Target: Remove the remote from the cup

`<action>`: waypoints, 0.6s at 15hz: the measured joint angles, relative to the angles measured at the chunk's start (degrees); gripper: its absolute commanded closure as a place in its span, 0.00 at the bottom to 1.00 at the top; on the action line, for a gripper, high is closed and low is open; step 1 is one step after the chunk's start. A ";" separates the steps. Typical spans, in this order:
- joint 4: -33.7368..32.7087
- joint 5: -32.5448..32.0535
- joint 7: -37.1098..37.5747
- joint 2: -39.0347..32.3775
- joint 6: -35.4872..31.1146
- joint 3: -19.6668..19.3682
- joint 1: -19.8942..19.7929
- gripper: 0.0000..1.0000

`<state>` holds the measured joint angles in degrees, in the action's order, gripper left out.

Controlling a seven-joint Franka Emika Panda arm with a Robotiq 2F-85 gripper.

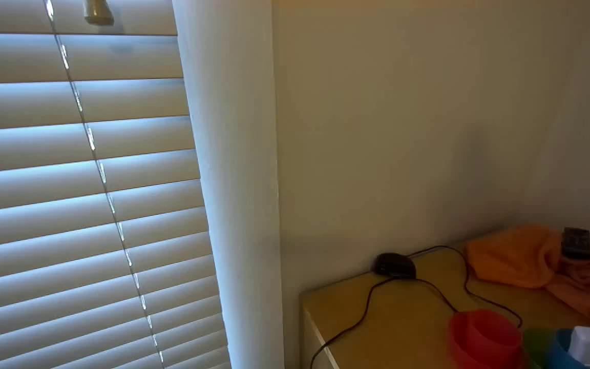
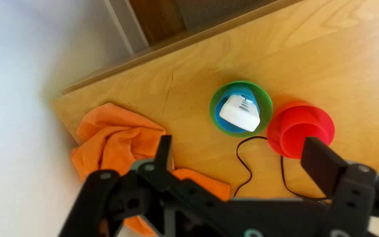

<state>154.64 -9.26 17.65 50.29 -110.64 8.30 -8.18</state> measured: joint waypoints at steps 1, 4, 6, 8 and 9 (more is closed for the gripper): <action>0.00 0.00 0.00 0.00 0.00 0.00 0.00 0.00; -0.04 0.18 1.93 -0.54 0.59 -0.12 -0.26 0.00; 0.17 0.20 5.65 -2.56 0.77 -0.18 -1.64 0.00; 0.63 0.17 8.92 -6.31 0.36 -0.27 -3.68 0.00; 0.88 0.17 10.94 -8.78 -0.78 -0.35 -4.76 0.00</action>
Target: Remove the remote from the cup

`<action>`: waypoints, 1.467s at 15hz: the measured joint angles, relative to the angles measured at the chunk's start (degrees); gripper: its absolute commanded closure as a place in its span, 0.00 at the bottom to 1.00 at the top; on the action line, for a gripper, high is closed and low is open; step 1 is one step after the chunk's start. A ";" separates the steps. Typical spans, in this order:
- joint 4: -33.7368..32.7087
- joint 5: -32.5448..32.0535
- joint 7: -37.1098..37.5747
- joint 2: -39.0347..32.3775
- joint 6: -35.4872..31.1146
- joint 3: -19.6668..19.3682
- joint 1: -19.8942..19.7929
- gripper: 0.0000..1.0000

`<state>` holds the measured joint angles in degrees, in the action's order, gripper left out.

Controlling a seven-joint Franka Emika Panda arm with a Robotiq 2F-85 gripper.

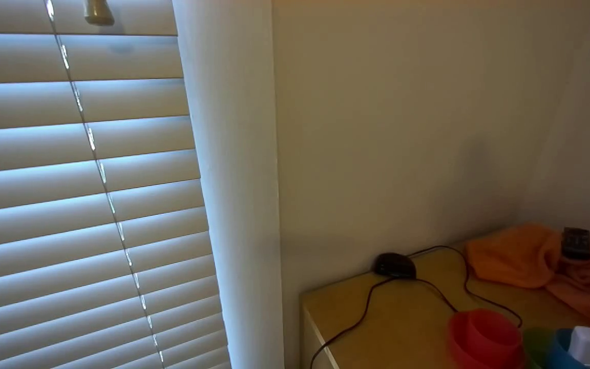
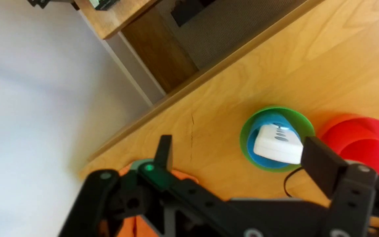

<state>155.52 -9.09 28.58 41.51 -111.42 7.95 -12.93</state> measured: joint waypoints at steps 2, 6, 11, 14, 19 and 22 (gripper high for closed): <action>0.69 0.25 4.55 -5.71 -4.36 -0.09 -1.97 0.00; -0.61 3.42 3.39 -19.05 -12.38 -2.78 -0.89 0.00; -6.09 9.07 -6.78 -30.54 -16.86 -7.57 2.08 0.00; -8.45 12.43 -8.46 -32.91 -16.86 -8.83 3.36 0.00; -9.00 12.98 -8.48 -33.42 -16.86 -9.13 4.09 0.00; -8.95 12.14 -8.36 -33.44 -16.93 -9.22 4.10 0.00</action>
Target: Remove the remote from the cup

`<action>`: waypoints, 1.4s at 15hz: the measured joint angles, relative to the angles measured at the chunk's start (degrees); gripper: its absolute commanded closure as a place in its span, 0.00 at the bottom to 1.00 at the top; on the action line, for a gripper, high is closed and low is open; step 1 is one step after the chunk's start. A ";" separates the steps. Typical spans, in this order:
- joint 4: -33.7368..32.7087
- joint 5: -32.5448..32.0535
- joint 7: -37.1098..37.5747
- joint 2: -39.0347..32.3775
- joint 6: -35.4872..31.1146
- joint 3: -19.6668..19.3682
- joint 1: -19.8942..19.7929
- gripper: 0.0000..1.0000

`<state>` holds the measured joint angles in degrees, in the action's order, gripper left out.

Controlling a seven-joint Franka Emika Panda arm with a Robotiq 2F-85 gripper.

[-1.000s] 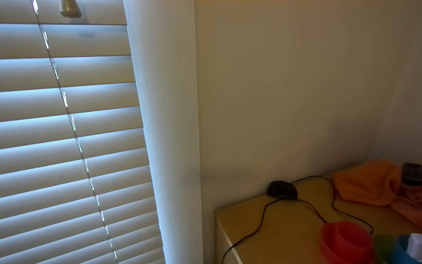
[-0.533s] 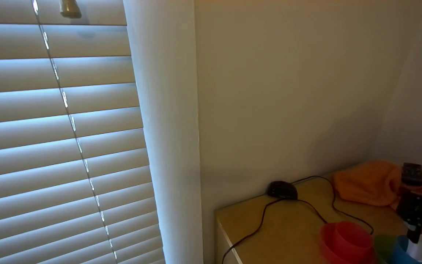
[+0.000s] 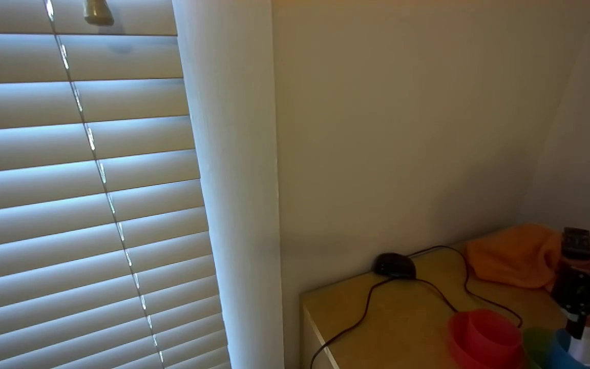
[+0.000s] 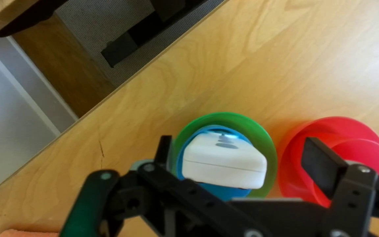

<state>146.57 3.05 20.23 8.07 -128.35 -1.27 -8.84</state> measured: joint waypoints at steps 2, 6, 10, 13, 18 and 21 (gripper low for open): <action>0.45 -0.17 0.00 -0.03 -2.28 -0.18 0.00 0.00; 1.97 -0.16 -0.09 -0.53 -8.80 -0.73 0.00 0.00; 2.96 -0.16 -0.57 -1.28 -9.96 -1.11 0.00 0.00; 3.66 -0.16 -1.31 -1.37 -10.04 -1.20 0.02 0.11; 4.03 -0.16 -1.47 -1.85 -10.72 -1.30 0.19 0.57; 4.14 -0.16 -1.47 -1.96 -12.20 -1.33 0.22 0.57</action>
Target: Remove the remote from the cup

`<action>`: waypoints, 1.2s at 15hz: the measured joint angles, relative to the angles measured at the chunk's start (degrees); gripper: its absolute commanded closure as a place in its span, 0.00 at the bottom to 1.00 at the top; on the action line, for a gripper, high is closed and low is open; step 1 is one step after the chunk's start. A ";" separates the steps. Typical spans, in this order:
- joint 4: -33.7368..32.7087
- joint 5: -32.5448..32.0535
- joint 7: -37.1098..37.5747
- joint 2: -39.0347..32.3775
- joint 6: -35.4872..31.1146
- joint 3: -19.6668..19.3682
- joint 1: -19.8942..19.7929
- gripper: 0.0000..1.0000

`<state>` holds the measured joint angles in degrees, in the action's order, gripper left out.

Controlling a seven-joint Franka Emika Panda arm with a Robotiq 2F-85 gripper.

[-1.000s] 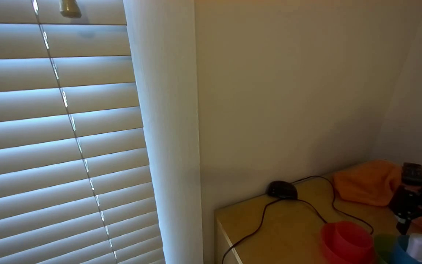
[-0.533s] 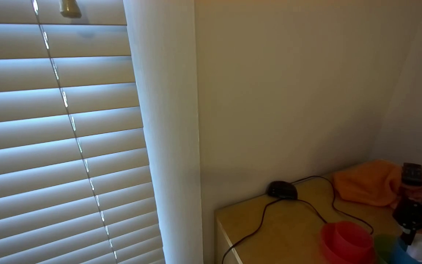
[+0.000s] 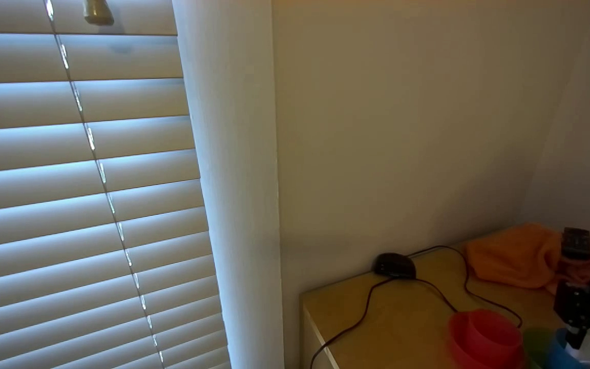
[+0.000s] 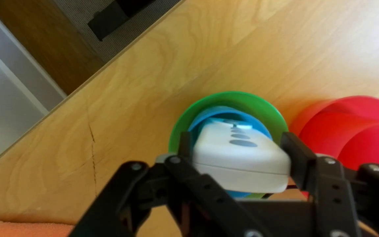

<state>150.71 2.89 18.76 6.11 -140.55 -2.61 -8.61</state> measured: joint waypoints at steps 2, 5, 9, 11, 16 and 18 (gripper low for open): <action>0.01 -0.07 0.00 0.08 -0.34 0.00 0.07 0.57; -0.06 -0.12 -0.49 1.29 0.99 0.00 0.33 0.57; -2.02 -1.68 -1.17 6.20 11.24 -0.19 0.23 0.57; -4.35 -2.74 -1.14 9.28 16.50 -0.66 -0.35 0.57; -9.32 -4.41 4.49 14.06 16.60 -1.83 -4.15 0.57; -10.06 -5.93 8.94 12.34 12.81 -1.92 -6.17 0.32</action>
<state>140.65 -3.04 27.70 18.45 -127.74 -4.53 -14.78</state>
